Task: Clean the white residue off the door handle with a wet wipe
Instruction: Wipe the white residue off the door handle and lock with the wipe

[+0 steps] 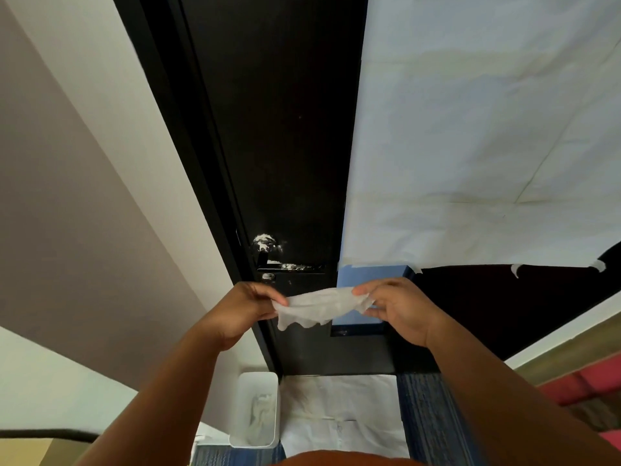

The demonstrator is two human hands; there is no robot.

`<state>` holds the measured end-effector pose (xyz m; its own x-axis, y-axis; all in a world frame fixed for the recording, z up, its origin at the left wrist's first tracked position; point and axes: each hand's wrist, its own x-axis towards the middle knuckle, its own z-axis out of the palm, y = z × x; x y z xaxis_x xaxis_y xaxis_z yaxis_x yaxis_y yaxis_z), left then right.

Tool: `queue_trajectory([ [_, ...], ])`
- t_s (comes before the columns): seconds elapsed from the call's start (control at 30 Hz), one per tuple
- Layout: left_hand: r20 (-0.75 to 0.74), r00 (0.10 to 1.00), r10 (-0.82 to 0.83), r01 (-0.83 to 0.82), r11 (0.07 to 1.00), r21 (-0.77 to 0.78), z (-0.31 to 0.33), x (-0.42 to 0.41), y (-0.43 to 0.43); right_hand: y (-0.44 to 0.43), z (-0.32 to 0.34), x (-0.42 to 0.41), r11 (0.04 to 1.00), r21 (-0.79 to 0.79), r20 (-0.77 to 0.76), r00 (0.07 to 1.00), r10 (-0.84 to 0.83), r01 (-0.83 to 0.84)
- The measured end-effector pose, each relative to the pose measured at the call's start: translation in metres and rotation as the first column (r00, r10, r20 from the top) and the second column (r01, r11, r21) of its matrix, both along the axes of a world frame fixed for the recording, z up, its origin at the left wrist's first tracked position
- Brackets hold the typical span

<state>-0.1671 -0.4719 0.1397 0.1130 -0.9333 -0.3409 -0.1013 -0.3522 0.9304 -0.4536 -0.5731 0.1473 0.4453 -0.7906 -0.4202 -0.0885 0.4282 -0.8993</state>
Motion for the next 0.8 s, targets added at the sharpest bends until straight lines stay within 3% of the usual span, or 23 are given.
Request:
queue_trajectory([
  [0.1,0.186,0.981,-0.058,0.05,0.998,0.047,-0.001,-0.001,-0.002,-0.005,0.0,0.005,0.991,-0.035,-0.011,0.992,-0.128,0.127],
  [0.2,0.227,0.972,-0.053,0.034,0.996,0.088,-0.003,0.0,-0.002,-0.014,-0.004,0.01,0.971,-0.168,-0.129,0.973,-0.193,0.171],
  [0.37,0.093,0.918,0.385,-0.392,0.918,0.062,-0.004,0.016,-0.008,-0.028,0.002,0.015,0.941,-0.133,-0.089,0.941,-0.325,0.312],
  [0.47,0.022,0.877,0.481,-0.481,0.874,0.062,0.003,0.023,-0.015,-0.032,0.011,0.028,0.919,-0.194,-0.056,0.931,-0.361,0.344],
  [0.57,-0.005,0.87,0.494,-0.493,0.868,0.055,0.008,0.02,-0.025,-0.03,0.019,0.054,0.925,-0.286,-0.044,0.961,-0.273,0.25],
  [0.67,-0.005,0.857,0.516,-0.515,0.855,0.06,0.01,0.015,-0.032,-0.022,0.015,0.081,0.908,-0.417,-0.156,0.982,-0.111,0.036],
  [0.8,-0.022,0.849,0.528,-0.526,0.849,0.054,0.005,0.014,-0.032,-0.003,-0.002,0.089,0.703,-0.615,-0.467,0.884,0.041,-0.357],
])
